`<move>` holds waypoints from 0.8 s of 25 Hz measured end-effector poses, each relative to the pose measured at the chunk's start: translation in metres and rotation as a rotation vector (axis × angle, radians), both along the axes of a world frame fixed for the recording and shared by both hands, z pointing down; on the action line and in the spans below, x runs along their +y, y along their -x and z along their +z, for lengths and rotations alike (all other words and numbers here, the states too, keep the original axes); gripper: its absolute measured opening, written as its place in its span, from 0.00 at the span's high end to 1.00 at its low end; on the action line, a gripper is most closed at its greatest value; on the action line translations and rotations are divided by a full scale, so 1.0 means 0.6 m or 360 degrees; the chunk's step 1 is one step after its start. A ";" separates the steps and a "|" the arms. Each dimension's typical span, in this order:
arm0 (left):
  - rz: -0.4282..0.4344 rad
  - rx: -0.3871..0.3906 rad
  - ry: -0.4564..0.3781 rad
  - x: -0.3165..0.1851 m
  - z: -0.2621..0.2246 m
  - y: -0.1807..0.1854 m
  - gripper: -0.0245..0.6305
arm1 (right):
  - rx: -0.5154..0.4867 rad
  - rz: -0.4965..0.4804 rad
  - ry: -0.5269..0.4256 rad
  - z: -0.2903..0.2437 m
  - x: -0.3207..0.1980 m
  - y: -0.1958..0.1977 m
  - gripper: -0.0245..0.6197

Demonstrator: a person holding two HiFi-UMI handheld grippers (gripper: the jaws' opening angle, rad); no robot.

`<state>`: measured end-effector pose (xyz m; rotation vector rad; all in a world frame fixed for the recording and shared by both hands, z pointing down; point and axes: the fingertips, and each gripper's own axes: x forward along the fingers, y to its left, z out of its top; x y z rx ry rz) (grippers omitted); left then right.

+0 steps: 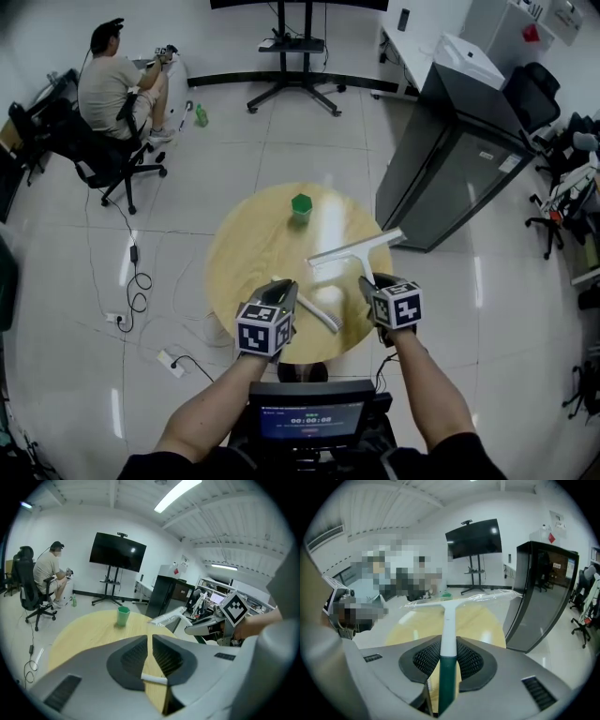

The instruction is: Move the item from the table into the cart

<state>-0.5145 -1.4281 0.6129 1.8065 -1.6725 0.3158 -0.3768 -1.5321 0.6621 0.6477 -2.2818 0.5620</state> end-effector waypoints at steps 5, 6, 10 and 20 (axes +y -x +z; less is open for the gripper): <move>0.0079 -0.0029 -0.0143 0.037 -0.101 -0.053 0.93 | -0.0183 0.0029 -0.0202 -0.154 0.038 -0.051 0.84; 0.0091 -0.0043 -0.0186 0.044 -0.121 -0.062 0.93 | -0.0219 0.0021 -0.0238 -0.182 0.049 -0.060 0.84; 0.0131 -0.0057 -0.0335 0.068 -0.196 -0.100 0.95 | -0.0298 0.0032 -0.0379 -0.279 0.090 -0.108 0.84; 0.0324 -0.0059 -0.0520 0.054 -0.302 -0.262 0.95 | -0.0425 0.0203 -0.0531 -0.397 0.118 -0.271 0.84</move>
